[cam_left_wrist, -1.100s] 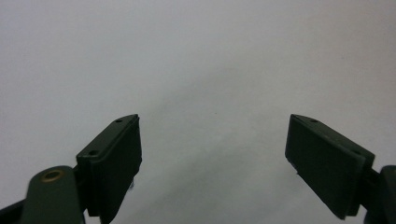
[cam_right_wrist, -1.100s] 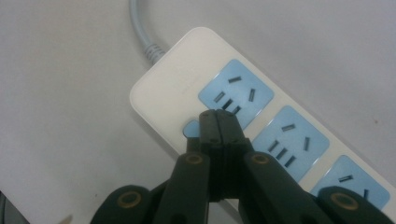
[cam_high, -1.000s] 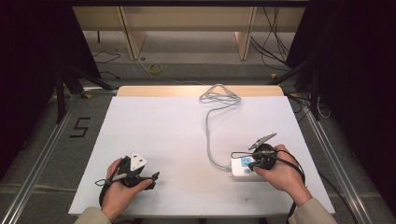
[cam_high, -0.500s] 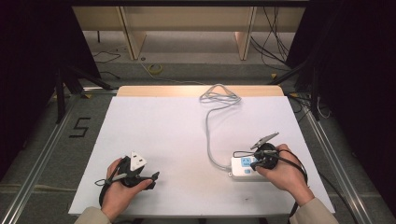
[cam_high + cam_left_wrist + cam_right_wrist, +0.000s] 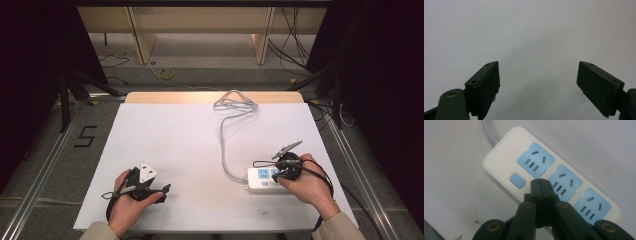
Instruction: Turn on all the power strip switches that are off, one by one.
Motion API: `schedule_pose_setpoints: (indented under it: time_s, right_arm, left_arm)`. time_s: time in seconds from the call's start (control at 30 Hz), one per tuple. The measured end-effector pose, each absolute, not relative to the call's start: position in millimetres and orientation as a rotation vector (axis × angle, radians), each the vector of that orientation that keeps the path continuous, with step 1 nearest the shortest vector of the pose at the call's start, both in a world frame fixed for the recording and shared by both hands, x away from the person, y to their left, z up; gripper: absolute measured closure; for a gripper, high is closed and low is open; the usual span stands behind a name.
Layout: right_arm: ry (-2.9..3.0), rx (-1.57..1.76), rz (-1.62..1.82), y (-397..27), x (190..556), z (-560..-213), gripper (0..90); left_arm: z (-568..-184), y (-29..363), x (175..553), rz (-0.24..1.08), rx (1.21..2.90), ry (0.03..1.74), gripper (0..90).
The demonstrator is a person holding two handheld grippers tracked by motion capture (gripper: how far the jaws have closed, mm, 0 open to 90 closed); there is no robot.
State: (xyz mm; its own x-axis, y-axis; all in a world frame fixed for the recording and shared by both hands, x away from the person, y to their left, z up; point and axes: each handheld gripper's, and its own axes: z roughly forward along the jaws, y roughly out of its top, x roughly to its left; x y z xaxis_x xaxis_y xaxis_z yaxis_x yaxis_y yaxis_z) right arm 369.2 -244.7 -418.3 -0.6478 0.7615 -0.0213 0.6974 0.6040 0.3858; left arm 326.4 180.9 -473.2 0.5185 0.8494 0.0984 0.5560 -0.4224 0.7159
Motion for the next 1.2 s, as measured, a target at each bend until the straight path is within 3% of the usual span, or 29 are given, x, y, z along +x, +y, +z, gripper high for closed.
schedule_pose_setpoints:
  time_s: [1.2]
  right_arm:
    - [2.616,1.282,0.478,-256.2,371.2,-416.2,90.0]
  left_arm:
    - [-473.5,180.9,326.4,0.606,2.136,1.139,18.8]
